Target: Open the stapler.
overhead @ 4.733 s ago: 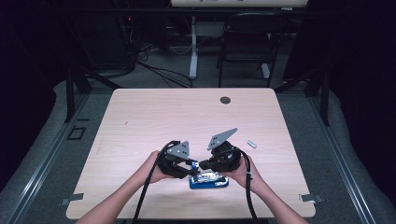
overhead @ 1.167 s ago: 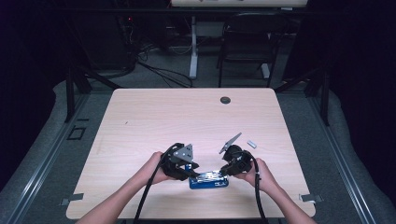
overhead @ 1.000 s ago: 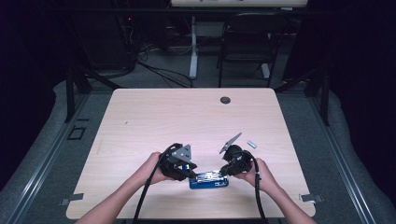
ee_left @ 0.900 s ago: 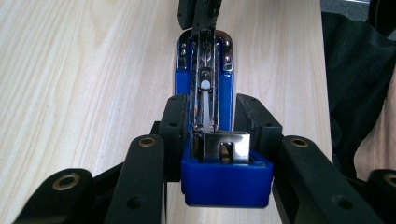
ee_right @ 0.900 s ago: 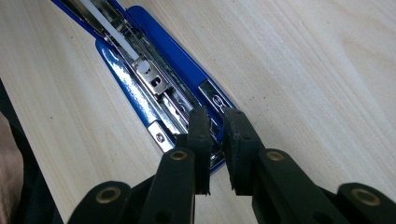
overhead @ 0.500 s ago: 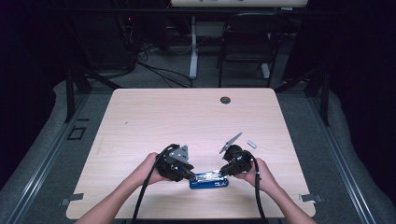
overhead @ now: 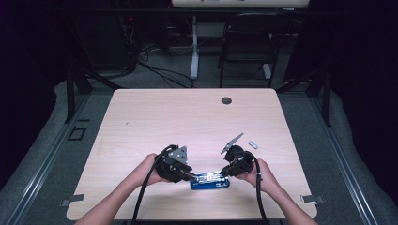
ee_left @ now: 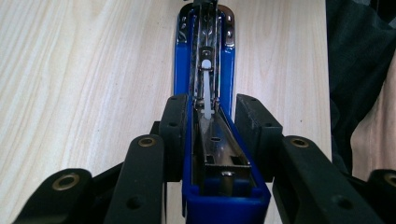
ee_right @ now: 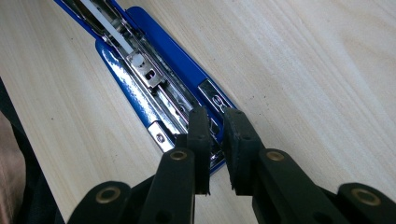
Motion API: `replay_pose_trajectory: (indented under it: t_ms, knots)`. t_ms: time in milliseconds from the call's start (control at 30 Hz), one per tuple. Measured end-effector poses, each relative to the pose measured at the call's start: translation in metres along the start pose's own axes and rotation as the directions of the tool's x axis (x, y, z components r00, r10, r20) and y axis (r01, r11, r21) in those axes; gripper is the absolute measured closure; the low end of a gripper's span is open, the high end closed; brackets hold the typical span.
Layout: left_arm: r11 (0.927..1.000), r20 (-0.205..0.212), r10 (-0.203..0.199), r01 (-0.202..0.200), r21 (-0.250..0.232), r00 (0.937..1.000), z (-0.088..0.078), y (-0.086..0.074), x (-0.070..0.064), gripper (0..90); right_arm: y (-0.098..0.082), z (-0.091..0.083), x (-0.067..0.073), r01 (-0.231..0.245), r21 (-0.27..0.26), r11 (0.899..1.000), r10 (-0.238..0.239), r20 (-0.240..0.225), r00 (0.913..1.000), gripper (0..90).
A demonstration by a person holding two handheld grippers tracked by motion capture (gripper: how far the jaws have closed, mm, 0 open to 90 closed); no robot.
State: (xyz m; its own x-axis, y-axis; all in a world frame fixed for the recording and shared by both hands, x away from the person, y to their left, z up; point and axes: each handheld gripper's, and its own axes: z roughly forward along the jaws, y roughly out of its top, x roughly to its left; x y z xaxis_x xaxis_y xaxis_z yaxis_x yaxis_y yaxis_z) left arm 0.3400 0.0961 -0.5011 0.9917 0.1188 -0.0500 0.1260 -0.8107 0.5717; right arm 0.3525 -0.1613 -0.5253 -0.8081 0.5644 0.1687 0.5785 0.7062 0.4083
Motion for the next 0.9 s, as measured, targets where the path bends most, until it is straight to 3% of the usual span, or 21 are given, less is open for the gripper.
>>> replay_pose_trajectory:
  t_ms: [900]
  knots:
    - [0.9993, 0.009, -0.027, 0.026, 0.025, 0.9996, 0.003, -0.013, 0.002, 65.7, 0.000, 0.001, -0.001, -0.002, 0.006, 1.000, 0.002, 0.002, 1.0000, 81.9]
